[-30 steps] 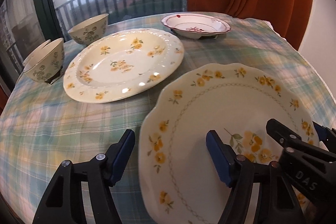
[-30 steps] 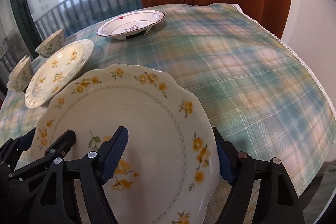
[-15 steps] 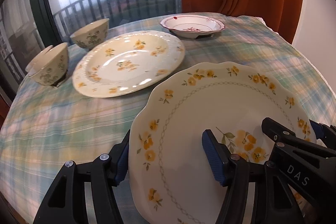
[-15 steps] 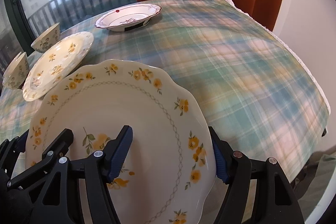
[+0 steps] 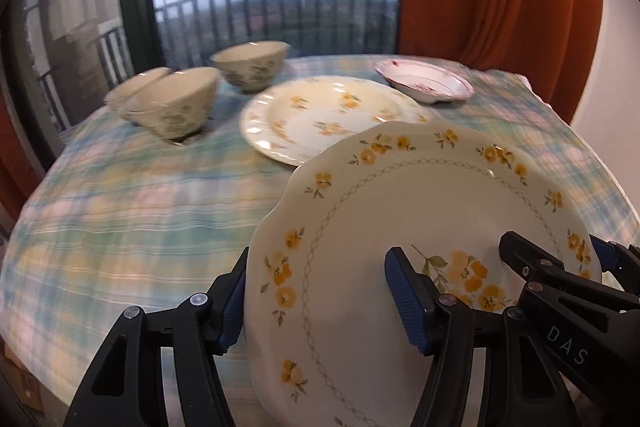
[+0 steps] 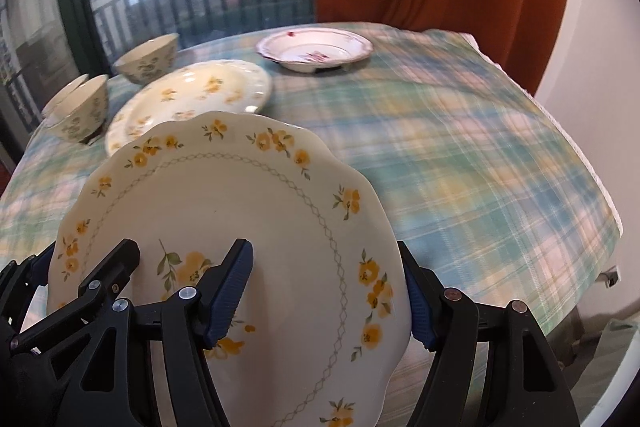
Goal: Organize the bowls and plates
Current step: 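Lift the yellow-flower plate with both tools and carry it toward the bowls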
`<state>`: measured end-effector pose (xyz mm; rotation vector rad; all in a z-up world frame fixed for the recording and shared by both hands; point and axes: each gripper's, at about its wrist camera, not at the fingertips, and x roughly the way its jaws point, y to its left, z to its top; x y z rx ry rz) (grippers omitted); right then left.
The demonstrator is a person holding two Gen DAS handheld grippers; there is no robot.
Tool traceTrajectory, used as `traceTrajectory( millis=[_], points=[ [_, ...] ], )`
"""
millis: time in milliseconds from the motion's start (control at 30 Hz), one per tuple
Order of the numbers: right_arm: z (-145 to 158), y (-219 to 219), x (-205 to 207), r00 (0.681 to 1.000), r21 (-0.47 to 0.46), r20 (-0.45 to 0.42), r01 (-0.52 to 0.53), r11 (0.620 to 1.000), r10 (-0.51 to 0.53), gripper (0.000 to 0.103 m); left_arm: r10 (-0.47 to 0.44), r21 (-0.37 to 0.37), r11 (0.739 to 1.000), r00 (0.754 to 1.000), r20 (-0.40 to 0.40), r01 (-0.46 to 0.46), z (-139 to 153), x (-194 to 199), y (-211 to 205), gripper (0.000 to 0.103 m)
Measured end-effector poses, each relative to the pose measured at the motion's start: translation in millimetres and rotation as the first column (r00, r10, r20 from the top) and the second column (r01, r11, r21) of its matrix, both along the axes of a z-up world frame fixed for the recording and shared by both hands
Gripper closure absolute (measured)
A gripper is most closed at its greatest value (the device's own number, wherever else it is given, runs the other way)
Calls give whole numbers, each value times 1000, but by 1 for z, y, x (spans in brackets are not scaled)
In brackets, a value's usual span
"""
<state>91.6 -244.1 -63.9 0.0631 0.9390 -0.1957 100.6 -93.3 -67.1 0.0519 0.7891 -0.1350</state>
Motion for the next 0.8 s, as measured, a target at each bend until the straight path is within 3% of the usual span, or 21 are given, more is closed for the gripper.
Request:
traceTrajectory(
  millis=[433,800],
  points=[
    [7,94,7,990,22,14,-141,990,141,30,141,-26,990,989,36,-140,6,-11,94,39],
    [-2,165,22,970,36,-22,-239,970,240,30,226,-44,973,974,1,-226,-4,-4,164,39]
  ],
)
